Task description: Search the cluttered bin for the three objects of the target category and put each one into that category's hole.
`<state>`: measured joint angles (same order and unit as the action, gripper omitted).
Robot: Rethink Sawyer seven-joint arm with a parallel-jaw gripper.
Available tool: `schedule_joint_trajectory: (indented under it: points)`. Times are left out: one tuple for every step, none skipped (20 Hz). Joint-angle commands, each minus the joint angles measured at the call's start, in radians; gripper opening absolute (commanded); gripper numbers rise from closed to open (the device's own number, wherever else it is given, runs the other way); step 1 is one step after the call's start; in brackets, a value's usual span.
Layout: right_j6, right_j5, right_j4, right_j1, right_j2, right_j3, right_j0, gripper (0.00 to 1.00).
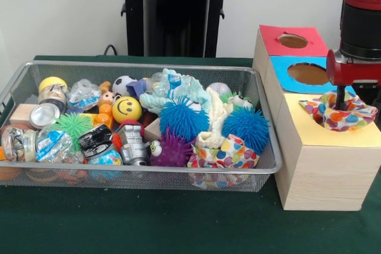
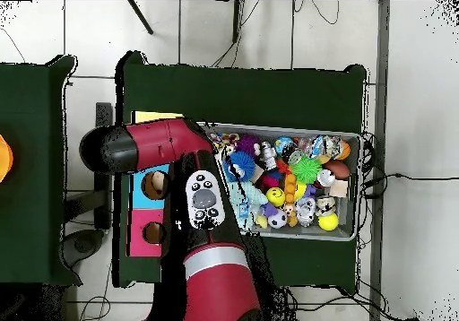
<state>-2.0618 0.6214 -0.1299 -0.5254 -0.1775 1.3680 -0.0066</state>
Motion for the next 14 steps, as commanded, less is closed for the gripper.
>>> schedule_joint_trajectory:
  points:
    - [0.018,0.048,-0.041,0.021,-0.002,0.034,-0.062,1.0]
    - [0.03,0.061,-0.039,0.007,-0.004,0.041,-0.071,1.0]
    - [0.038,0.066,-0.039,0.001,-0.007,0.044,-0.078,1.0]
    - [0.051,0.073,-0.038,-0.007,-0.012,0.047,-0.089,1.0]
    - [0.058,0.077,-0.039,-0.009,-0.015,0.046,-0.094,1.0]
    - [0.062,0.078,-0.041,-0.012,-0.015,0.046,-0.1,1.0]
    - [0.061,0.076,-0.044,-0.01,-0.014,0.045,-0.101,1.0]
    - [0.058,0.068,-0.047,-0.01,-0.014,0.048,-0.103,1.0]
    - [0.059,0.066,-0.05,-0.008,-0.014,0.046,-0.105,1.0]
    - [0.057,0.068,-0.054,-0.006,-0.011,0.04,-0.103,1.0]
    - [0.052,0.07,-0.055,-0.005,-0.007,0.037,-0.1,1.0]
    - [0.047,0.071,-0.057,-0.003,-0.004,0.035,-0.098,1.0]
    - [0.037,0.077,-0.049,-0.003,-0.004,0.039,-0.099,1.0]
    - [0.032,0.07,-0.052,-0.004,-0.001,0.04,-0.095,1.0]
